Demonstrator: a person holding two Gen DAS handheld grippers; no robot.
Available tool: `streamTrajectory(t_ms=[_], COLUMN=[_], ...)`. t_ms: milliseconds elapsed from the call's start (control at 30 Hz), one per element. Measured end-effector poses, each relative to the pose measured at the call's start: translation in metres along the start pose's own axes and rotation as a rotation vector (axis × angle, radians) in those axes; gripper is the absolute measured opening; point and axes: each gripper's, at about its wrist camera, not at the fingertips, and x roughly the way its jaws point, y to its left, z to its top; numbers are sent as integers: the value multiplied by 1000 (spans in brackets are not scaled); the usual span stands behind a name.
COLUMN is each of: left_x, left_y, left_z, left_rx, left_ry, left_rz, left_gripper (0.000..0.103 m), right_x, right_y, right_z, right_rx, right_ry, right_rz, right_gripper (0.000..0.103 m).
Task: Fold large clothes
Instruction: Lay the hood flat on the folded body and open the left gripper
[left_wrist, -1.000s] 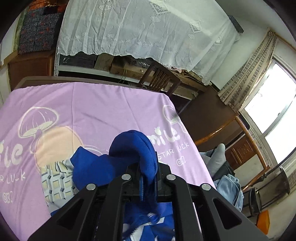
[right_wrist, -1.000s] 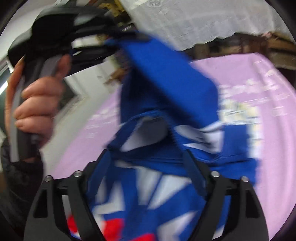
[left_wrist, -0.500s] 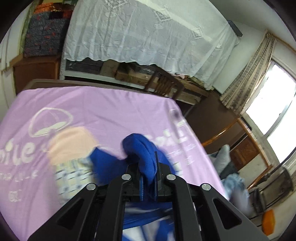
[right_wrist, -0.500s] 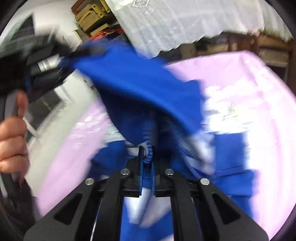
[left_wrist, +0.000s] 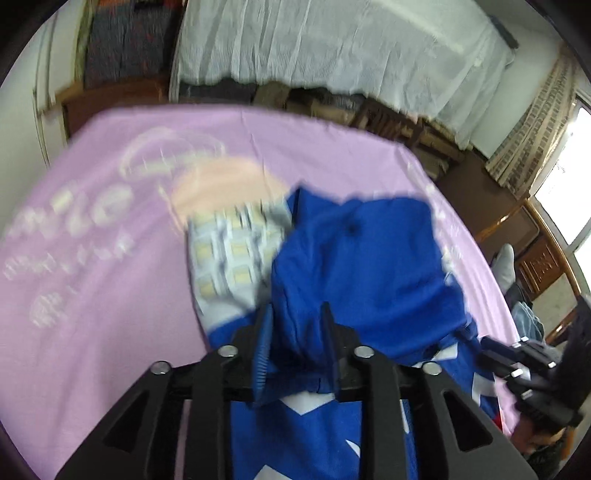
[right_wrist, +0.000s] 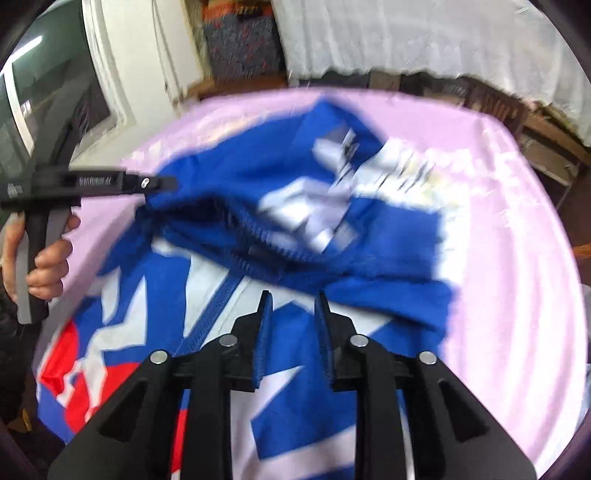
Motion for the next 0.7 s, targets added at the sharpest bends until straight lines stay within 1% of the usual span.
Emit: streamTrajectory(t_ms=[67,100,167,233,300,367,400,467,500,533,567,600,633,700], left_x=[-14,-16,-12,-3,14,35,45,67,82,91,94,97,98,101], left_y=[-15,-25,-46,-63,-77,-81,-80,-76,-72,-70,-67,-71,-76,-86], left_z=[9,15,22,25,19,12,9,7,6,4,2,0,-3,-13], left_rx=[31,44,70,97,126,144,146,146,147,151,159,189,221,292], left_ry=[-56,-65,-73,-66,-50,-29,-13,33,61,71,65,45,30,4], left_rz=[-1,-14,-44,-58,-58,-33,-25,1,14,12,10,19,34,75], left_gripper=[35,37,37,37,37,37,37,37,37,36,36,38,41,48], right_x=[-22,-28,-25,-5,19,48,63,96,107,118,126,133,137,142], right_y=[-3,-2,3,7,6,-1,1,-15,-21,-32,-40,-48,-55,-60], right_z=[12,23,43,66,82,93,96,98,96,92,92,89,87,86], right_rx=[38,57,85,122,151,189,210,270,295,324,346,362,367,345], right_ry=[-87,-128,-165,-171,-151,-115,-89,-26,-6,13,27,42,43,37], right_rz=[37,62,82,90,99,74,72,69,57,46,44,18,-3,-17], right_gripper=[23,23,23,23,21,20,19,17,13,11,11,0,0,0])
